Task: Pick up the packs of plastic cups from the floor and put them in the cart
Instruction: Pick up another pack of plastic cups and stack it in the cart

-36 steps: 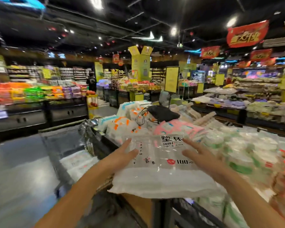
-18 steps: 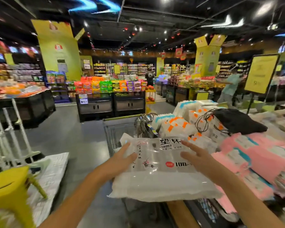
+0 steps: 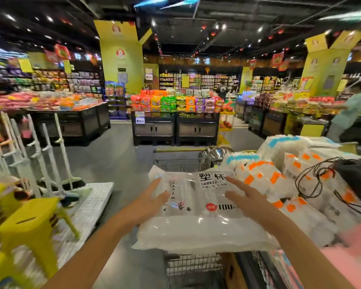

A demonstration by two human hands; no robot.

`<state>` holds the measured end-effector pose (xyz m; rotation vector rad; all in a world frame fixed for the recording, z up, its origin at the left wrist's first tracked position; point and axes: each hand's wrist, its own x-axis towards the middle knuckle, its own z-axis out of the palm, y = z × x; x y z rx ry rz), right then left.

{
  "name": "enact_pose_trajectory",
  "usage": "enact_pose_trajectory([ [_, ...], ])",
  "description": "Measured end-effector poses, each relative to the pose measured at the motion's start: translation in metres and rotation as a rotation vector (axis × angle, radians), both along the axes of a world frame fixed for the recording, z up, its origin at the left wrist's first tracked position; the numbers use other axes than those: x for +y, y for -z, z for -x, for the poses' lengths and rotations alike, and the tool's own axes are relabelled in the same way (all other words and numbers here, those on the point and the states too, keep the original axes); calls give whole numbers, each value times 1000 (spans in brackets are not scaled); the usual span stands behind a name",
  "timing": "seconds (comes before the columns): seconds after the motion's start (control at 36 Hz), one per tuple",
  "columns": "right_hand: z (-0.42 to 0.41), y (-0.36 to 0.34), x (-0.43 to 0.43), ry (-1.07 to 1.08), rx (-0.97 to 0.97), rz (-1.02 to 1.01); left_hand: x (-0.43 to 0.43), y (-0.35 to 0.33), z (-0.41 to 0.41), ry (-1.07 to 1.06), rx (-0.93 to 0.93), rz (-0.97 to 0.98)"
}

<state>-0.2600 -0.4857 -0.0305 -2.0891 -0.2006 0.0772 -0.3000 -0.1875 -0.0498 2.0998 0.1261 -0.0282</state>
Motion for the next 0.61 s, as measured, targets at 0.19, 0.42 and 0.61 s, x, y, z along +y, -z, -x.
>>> enact_pose_trajectory([
  [0.19,-92,18,32,-15,-27,70,35,23,-94,26,-38,25],
  [0.42,-191,29,68,12,-15,100,71,34,-190,69,-62,47],
  [0.61,-271,51,85,19,10,108,78,44,-263,49,-49,70],
])
